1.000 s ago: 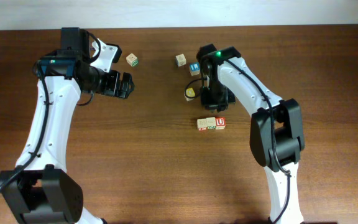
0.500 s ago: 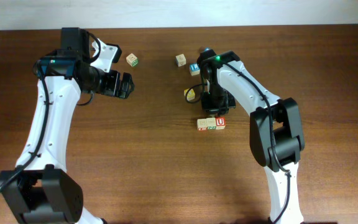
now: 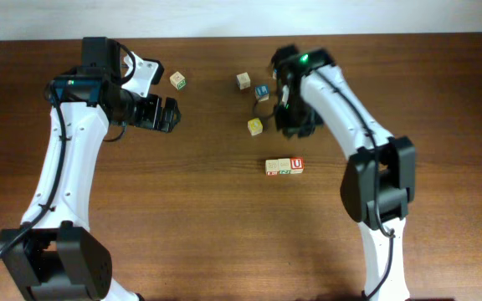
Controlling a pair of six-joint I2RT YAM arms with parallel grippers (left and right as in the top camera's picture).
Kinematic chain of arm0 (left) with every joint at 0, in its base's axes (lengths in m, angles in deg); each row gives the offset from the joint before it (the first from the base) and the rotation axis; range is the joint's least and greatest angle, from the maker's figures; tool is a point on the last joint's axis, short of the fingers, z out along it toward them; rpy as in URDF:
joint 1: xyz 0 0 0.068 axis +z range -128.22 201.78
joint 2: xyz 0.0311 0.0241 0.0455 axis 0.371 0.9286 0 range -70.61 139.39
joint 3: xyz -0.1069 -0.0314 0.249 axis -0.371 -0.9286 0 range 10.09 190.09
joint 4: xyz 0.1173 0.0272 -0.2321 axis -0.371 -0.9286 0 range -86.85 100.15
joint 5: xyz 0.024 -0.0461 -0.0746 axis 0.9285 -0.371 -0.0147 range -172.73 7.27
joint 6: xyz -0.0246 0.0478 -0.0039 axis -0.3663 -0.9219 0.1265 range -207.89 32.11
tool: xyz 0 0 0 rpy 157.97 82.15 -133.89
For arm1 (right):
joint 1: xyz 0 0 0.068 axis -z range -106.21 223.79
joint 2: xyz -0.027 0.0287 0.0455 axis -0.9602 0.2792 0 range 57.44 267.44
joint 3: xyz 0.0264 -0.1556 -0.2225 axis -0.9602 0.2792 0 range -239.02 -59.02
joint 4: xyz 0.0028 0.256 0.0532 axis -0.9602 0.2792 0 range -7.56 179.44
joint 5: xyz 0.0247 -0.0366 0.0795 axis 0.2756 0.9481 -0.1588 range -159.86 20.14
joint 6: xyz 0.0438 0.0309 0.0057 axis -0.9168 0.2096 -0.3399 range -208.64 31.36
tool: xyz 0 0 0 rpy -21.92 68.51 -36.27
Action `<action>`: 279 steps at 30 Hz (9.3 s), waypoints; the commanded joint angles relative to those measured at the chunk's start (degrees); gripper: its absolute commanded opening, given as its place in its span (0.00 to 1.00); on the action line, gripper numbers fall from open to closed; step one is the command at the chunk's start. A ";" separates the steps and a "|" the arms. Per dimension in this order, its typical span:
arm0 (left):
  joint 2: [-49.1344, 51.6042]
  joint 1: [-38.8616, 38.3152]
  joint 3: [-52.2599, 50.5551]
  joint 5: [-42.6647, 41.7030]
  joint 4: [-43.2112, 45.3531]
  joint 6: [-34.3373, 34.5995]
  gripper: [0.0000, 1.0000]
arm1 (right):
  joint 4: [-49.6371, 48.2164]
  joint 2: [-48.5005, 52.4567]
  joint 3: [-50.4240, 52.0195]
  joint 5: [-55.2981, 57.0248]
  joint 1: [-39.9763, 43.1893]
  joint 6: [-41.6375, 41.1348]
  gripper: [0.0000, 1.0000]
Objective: Rotate 3 blocks
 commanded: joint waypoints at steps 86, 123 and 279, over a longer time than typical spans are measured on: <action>16.37 -21.75 -21.49 -22.64 36.98 40.98 0.00 | -43.43 -19.82 55.49 -35.93 21.49 10.71 0.04; 16.41 -24.90 -22.56 -20.28 39.58 43.04 0.00 | -43.82 -19.82 55.49 -35.95 21.46 9.88 0.04; 12.24 -17.27 -17.38 -2.23 26.45 36.52 0.00 | -28.72 -22.38 36.13 -33.88 2.89 10.58 0.30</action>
